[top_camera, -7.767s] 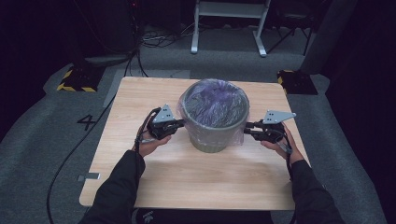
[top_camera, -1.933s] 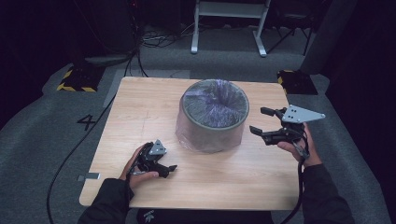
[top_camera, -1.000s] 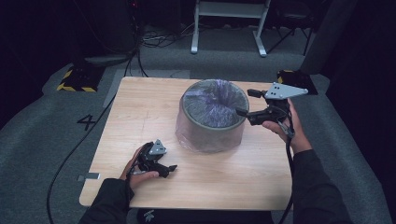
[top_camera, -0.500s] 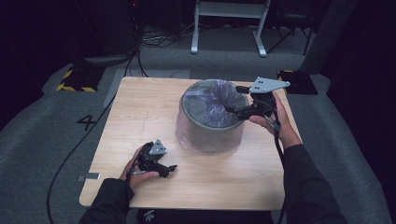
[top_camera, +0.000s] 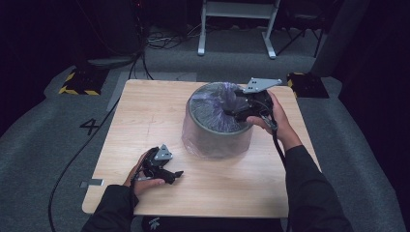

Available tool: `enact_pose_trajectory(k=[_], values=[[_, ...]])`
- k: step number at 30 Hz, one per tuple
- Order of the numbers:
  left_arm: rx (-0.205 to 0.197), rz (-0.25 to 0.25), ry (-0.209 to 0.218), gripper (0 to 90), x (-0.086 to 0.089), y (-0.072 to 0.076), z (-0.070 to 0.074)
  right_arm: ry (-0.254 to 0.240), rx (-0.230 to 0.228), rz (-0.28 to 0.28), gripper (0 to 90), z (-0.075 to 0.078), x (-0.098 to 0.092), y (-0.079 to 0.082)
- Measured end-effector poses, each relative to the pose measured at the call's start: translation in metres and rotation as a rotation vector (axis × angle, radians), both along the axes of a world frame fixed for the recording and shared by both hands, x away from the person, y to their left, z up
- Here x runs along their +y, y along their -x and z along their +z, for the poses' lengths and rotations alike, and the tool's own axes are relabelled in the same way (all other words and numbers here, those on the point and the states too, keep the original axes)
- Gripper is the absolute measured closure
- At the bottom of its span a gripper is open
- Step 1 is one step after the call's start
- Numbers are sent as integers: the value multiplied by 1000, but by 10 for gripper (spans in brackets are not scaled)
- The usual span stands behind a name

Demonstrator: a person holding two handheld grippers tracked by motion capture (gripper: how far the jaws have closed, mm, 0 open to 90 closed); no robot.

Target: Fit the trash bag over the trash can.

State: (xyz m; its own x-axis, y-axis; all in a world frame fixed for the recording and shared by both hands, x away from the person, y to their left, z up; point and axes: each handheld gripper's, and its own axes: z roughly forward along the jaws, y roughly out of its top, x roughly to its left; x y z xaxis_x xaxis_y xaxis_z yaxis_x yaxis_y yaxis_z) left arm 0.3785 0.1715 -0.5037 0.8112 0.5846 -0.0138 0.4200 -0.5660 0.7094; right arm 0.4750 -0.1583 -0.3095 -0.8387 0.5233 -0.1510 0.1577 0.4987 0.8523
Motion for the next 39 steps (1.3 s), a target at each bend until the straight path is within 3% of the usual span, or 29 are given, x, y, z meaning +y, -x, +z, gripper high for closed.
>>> enact_pose_trajectory(k=[8, 13, 28, 39], values=[[0, 1, 0, 136, 0, 0, 0, 105, 14, 21, 216, -6, 9, -4], [-1, 0, 0, 136, 0, 0, 0, 164, 46, 37, 217, -10, 14, -8], [-1, 0, 1, 136, 0, 0, 0, 272, 151, 2, 212, -21, 17, -24], [0, 1, 1, 135, 0, 0, 0, 361, 199, 26, 213, -23, 23, -28]])
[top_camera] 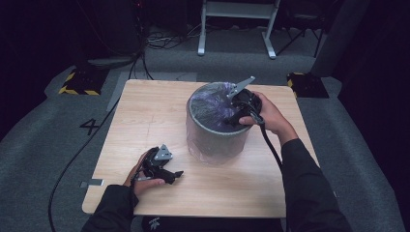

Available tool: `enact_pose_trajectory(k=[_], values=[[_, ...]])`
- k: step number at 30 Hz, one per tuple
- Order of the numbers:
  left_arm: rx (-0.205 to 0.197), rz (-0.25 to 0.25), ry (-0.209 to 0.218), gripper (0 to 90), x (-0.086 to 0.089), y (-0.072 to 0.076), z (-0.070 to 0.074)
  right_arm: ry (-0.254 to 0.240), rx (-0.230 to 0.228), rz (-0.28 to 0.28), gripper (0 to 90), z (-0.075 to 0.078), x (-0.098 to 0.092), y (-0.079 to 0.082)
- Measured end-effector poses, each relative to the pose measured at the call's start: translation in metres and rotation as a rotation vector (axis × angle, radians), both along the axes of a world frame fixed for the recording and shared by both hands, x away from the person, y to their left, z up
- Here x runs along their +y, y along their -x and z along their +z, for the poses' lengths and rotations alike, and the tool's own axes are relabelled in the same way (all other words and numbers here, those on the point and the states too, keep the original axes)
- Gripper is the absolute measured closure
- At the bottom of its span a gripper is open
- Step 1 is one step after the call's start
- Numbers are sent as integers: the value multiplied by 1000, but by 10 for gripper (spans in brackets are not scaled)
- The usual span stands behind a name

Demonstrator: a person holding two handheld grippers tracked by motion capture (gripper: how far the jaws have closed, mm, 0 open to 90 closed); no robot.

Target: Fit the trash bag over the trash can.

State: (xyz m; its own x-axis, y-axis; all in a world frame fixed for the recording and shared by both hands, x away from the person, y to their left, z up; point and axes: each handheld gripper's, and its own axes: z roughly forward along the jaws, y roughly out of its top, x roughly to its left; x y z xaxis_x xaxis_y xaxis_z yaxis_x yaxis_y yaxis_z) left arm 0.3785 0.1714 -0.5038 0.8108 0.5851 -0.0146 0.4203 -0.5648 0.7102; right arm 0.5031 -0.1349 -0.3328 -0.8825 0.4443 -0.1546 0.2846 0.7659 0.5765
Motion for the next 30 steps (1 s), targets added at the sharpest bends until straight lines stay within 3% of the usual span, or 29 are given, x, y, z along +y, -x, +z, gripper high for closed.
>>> enact_pose_trajectory(k=[13, 19, 25, 30], values=[[-2, -1, 0, 136, 0, 0, 0, 103, 103, -24, 198, -3, 6, -9], [-1, 0, -1, 136, 0, 0, 0, 155, 92, -25, 198, -4, 10, -8], [0, 0, -1, 136, 0, 0, 0, 116, 95, -28, 201, -3, 8, -8], [-1, -1, 0, 136, 0, 0, 0, 31, 73, -35, 201, -1, 3, -6]])
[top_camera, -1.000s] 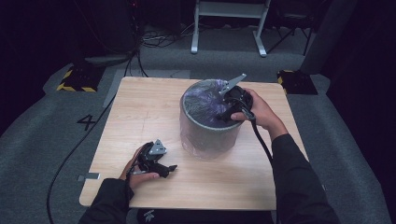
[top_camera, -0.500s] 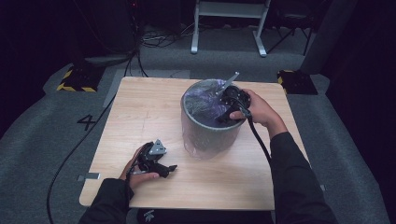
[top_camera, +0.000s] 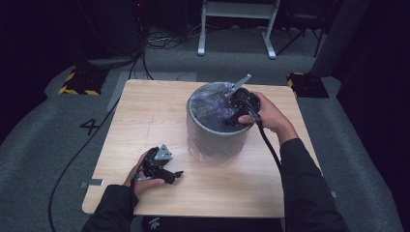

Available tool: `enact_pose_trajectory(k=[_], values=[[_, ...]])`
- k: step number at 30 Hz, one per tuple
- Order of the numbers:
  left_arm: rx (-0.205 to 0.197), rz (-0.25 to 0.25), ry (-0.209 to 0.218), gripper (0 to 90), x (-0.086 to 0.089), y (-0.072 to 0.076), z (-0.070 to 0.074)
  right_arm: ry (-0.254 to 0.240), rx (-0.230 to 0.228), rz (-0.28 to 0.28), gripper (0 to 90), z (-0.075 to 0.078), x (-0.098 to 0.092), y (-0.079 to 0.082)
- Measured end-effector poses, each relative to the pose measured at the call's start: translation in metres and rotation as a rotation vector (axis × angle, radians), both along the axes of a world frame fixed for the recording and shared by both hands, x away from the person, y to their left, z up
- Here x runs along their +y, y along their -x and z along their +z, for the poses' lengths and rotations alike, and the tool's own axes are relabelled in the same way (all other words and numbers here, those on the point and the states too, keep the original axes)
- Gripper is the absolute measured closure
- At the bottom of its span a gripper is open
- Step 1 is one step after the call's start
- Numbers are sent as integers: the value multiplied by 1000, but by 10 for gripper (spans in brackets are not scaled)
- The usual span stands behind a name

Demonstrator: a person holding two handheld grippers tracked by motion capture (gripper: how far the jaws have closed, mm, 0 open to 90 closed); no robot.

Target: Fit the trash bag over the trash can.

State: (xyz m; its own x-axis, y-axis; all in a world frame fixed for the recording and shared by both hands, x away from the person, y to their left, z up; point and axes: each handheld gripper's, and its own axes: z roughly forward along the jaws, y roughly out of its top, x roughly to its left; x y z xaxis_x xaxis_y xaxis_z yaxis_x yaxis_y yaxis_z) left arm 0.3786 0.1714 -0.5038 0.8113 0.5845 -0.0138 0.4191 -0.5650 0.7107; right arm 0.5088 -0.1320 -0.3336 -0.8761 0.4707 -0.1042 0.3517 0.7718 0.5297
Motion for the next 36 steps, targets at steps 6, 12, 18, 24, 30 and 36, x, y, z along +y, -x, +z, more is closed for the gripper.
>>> enact_pose_trajectory(k=[6, 12, 18, 24, 30, 36], values=[[2, 1, 0, 136, 0, 0, 0, -76, -47, -24, 196, 3, -6, 4], [1, 1, -1, 136, 0, 0, 0, -169, -112, -32, 194, 10, -17, 9], [0, 1, 0, 136, 0, 0, 0, -283, -177, -53, 196, 18, -32, 19], [0, 1, -2, 136, 0, 0, 0, -387, -235, -79, 195, 24, -50, 33], [1, 0, -1, 136, 0, 0, 0, -387, -281, -85, 187, 24, -67, 46], [1, 0, -1, 135, 0, 0, 0, -420, -310, -77, 185, 24, -82, 62]])
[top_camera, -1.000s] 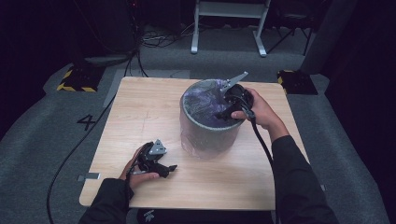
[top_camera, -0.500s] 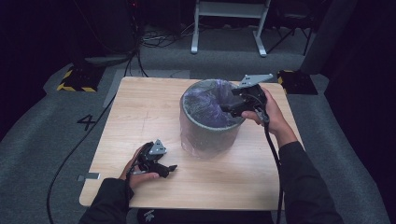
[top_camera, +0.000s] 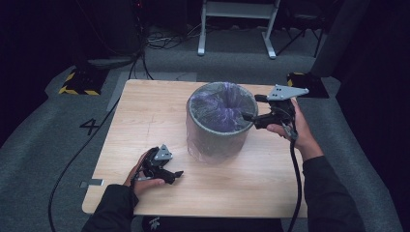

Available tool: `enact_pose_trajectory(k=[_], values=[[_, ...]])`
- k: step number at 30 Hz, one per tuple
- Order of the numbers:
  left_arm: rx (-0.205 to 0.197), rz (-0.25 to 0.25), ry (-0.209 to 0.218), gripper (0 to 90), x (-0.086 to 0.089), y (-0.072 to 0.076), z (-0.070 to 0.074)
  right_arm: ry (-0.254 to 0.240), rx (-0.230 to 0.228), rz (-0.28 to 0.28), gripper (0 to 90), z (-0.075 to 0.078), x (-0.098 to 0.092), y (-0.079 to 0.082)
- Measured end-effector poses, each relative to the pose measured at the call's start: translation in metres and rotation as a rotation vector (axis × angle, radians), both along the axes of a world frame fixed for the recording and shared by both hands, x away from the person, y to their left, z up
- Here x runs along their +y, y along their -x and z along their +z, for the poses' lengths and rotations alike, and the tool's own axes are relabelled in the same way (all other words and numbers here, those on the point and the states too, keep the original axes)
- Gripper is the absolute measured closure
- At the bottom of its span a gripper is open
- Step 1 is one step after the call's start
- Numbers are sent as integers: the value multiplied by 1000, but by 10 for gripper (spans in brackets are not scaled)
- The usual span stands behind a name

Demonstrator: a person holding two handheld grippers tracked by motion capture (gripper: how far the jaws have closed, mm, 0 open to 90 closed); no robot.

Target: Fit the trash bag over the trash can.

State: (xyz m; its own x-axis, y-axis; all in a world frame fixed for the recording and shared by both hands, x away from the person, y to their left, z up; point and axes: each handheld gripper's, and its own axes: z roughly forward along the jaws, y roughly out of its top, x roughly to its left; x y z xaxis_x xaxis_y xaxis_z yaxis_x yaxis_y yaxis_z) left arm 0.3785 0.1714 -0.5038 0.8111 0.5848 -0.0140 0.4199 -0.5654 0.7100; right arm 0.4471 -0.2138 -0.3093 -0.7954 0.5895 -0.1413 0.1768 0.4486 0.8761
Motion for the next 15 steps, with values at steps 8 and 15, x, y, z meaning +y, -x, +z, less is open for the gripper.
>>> enact_pose_trajectory(k=[8, 15], values=[[-1, 0, 0, 136, 0, 0, 0, -22, -38, 5, 189, -4, -18, 21], [-2, -1, 1, 135, 0, 0, 0, -22, -45, 7, 188, -14, -29, 35]])
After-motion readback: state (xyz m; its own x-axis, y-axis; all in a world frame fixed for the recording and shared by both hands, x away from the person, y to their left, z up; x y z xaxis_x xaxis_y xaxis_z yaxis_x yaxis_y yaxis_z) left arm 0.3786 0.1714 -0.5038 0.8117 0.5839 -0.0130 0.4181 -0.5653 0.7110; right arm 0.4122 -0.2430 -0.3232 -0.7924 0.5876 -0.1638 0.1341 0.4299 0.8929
